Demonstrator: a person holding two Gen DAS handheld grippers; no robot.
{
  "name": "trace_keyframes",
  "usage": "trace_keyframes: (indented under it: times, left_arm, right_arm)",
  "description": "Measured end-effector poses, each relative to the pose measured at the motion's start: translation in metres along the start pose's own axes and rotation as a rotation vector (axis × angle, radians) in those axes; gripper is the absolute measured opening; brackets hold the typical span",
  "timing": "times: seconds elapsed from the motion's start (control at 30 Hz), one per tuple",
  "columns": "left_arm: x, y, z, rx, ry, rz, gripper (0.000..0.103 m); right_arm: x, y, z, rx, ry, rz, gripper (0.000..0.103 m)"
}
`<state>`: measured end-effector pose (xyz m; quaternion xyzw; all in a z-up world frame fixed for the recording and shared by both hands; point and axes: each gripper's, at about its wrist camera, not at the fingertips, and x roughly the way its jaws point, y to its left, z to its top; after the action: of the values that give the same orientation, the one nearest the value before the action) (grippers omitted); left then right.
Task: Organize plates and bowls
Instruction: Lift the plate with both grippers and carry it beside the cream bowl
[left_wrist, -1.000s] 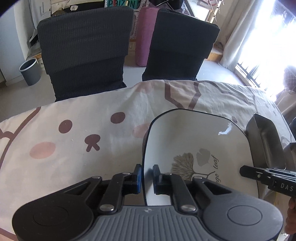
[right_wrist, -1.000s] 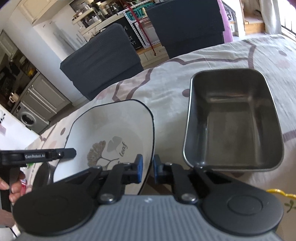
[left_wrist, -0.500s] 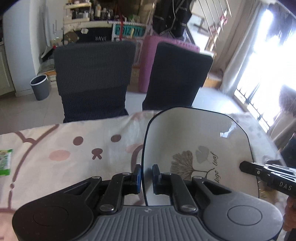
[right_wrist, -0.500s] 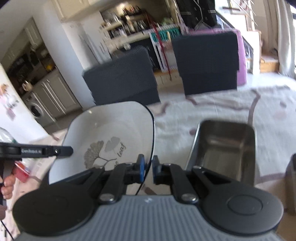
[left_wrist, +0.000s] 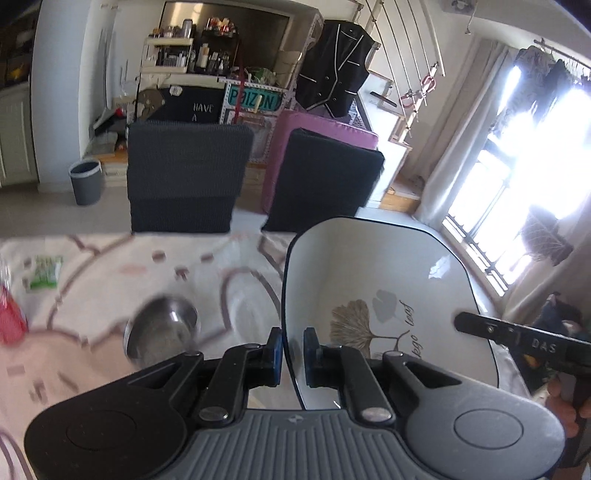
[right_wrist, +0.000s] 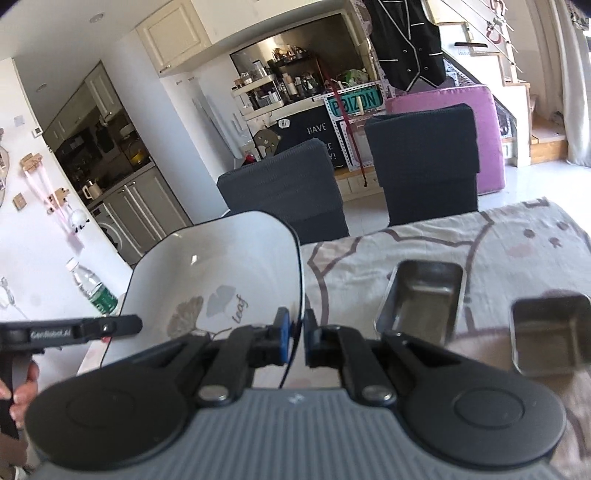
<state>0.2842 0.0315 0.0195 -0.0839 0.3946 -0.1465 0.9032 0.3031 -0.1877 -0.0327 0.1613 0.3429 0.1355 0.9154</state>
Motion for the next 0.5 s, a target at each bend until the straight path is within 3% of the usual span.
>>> trace_keyframes:
  times: [0.17,0.5]
  left_arm:
    - [-0.004,-0.008,-0.05,-0.055,0.061,-0.025,0.012]
    - [0.016,-0.02,-0.132,-0.079,0.213,-0.063,0.012]
  right_arm:
    - [-0.028,-0.006,-0.037,-0.002,0.035,-0.019,0.01]
    - [-0.038,-0.04,-0.103,0.025,0.215,-0.083,0.01]
